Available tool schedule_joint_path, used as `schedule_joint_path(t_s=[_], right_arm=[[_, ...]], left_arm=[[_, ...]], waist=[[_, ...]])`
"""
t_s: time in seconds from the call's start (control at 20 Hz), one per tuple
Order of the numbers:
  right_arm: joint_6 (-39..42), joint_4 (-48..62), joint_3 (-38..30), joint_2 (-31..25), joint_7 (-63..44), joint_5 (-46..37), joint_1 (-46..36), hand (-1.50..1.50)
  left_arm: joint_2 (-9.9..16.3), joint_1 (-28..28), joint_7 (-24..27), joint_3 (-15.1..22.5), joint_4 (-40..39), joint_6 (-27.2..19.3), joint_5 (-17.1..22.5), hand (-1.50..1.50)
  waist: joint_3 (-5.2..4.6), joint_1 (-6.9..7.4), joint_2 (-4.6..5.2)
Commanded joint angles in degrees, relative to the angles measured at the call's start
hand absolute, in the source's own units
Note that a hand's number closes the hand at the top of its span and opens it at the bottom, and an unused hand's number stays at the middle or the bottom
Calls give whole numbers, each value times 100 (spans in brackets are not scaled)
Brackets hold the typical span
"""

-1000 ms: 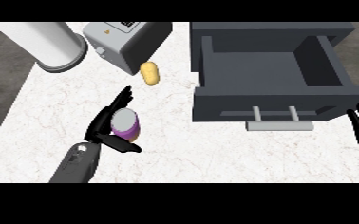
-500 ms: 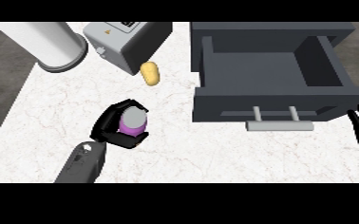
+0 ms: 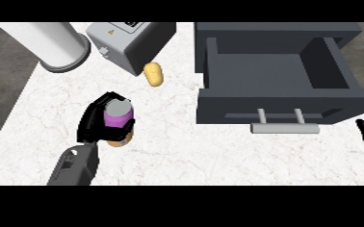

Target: Pick up the can, place it into the drawer and close the drawer

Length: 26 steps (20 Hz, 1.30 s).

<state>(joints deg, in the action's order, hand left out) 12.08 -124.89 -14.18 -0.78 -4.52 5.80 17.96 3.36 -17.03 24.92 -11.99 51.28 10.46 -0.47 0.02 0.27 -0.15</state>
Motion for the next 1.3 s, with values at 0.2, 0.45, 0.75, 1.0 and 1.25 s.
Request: schedule_joint_path(t_s=[0.2, 0.45, 0.75, 1.0, 1.25], right_arm=[[-171, 444, 228, 72, 554, -266, 8, -150], [-43, -534, 38, 74, -41, 94, 414, -150], [-34, -90, 128, 69, 323, -93, 369, -150], [53, -18, -208, -91, 31, 177, 79, -150], [-171, -277, -203, -130, -411, 163, -262, -150]], left_arm=[[25, -26, -498, -311, 861, -738, 363, 150], [-324, 38, -1460, 400, 2061, -1173, 110, 150], [-329, -462, -2322, 973, 2867, -1612, 34, 150], [-334, -997, -3277, 1925, 3181, -2386, 76, 150], [-335, -1874, -4049, 1958, 3383, -2594, -133, 150]], waist=[[0, -35, 10], [0, -58, -2], [2, -57, 0], [2, -76, 1], [0, -52, 1]])
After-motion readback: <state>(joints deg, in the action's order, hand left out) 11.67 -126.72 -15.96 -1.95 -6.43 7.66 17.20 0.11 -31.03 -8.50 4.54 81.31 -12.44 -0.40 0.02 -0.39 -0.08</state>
